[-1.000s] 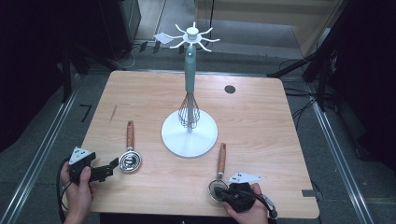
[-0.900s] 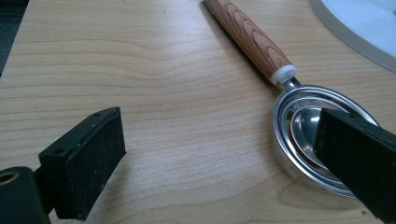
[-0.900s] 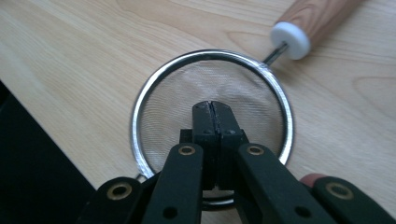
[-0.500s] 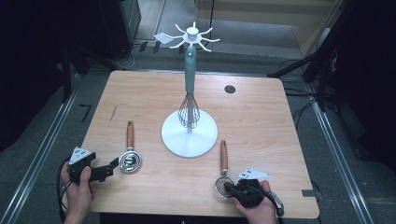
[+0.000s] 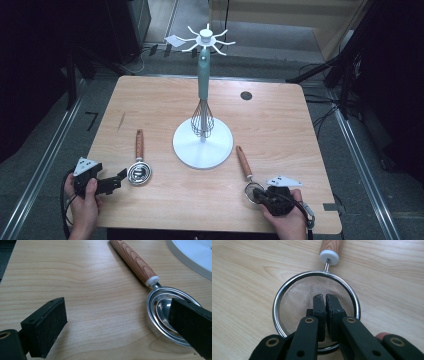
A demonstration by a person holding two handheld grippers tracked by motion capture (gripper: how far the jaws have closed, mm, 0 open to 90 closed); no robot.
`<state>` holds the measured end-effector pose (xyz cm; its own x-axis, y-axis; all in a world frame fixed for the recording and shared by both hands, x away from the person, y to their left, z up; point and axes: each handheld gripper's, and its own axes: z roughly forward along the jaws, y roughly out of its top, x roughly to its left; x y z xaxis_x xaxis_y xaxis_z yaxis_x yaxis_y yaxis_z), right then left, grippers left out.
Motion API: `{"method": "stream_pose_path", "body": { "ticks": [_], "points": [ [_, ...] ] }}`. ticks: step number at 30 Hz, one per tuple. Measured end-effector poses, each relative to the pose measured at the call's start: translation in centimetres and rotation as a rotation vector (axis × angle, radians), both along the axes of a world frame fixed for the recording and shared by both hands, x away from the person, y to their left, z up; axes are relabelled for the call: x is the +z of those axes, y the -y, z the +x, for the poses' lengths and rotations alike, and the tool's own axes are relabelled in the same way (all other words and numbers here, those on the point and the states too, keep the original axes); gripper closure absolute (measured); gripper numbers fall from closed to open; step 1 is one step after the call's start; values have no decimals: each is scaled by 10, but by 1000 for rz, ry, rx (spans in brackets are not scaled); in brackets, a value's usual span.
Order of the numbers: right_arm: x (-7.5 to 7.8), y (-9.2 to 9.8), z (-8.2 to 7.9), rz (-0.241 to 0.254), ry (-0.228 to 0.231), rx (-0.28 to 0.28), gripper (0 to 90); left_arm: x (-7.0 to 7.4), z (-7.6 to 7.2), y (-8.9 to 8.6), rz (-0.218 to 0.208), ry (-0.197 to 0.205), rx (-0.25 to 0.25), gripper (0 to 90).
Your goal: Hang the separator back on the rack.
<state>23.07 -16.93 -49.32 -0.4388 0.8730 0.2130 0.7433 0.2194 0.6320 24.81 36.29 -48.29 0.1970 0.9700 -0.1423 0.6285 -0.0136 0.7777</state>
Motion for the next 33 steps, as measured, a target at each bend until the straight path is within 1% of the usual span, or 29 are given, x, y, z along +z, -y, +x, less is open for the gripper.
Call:
{"method": "stream_pose_path", "body": {
  "ticks": [3, 5, 10, 12, 14, 16, 18, 20, 25, 30, 32, 33],
  "points": [
    [0, 4, 2, -4, -2, -13, 874, 0, 0, 0, -3, -1, -1, 25],
    [2, 5, 2, -3, -14, -15, 859, 0, 0, 0, 4, -3, -3, 24],
    [11, 7, 2, -4, 1, -2, 781, 0, 0, 1, 6, -4, -3, 25],
    [17, 10, 3, 1, 5, -8, 733, -1, 0, 2, 9, -5, -4, 25],
    [23, 11, 6, 18, -27, -17, 666, -1, 1, 3, 15, -3, -3, 24],
    [29, 10, 11, 13, -47, -22, 608, -1, 1, 4, 25, -2, -3, 25],
    [34, 8, 16, -6, -53, -24, 585, -1, 1, 5, 31, 0, -4, 24],
    [39, 7, 22, -4, -74, -13, 561, -1, 0, 5, 31, 1, -5, 25],
    [47, 6, 39, -6, -122, 0, 564, -1, 1, 5, 34, -1, -9, 24],
    [53, 7, 57, 5, -194, 3, 579, -1, 0, 5, 36, -1, -10, 24],
    [54, 6, 63, 9, -216, 11, 582, -1, 1, 5, 35, 1, -11, 25],
    [55, 5, 66, 14, -230, 7, 582, -1, 1, 5, 35, 0, -11, 24]
  ]
}}
